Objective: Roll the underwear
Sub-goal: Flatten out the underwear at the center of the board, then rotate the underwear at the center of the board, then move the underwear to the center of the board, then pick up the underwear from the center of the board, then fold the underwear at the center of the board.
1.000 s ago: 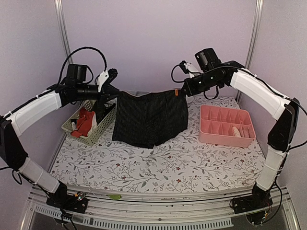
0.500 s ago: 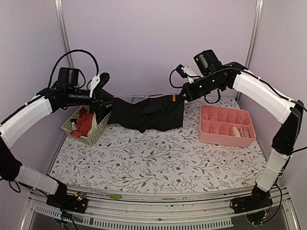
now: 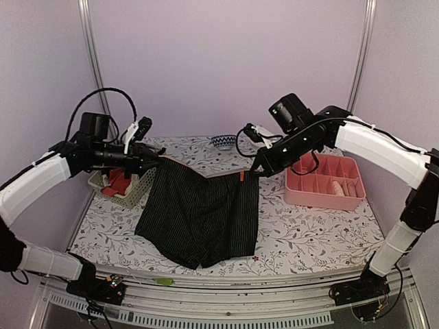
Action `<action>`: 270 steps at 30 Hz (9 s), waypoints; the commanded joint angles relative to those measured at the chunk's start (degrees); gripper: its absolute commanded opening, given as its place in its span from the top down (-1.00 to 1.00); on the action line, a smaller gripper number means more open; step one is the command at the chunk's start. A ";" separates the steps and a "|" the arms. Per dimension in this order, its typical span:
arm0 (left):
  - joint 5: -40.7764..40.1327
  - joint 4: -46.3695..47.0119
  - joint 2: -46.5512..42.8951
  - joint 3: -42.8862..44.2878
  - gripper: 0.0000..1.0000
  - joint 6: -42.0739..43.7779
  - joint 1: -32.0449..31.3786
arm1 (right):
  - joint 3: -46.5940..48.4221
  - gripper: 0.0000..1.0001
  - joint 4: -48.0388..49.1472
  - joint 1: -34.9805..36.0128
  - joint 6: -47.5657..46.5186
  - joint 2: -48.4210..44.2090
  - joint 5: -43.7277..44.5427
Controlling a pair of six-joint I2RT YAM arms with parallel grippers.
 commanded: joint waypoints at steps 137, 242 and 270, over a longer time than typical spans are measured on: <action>-12.40 -26.34 69.75 51.23 0.19 20.02 -4.59 | -3.69 1.00 13.95 -11.65 9.52 30.71 -10.26; -10.97 -6.63 27.43 -0.53 1.00 31.36 0.41 | -15.56 1.00 39.37 3.12 -24.89 16.55 -5.61; -13.03 -6.46 28.60 -3.66 1.00 30.74 0.01 | -20.63 1.00 34.62 4.87 -22.69 15.49 -6.21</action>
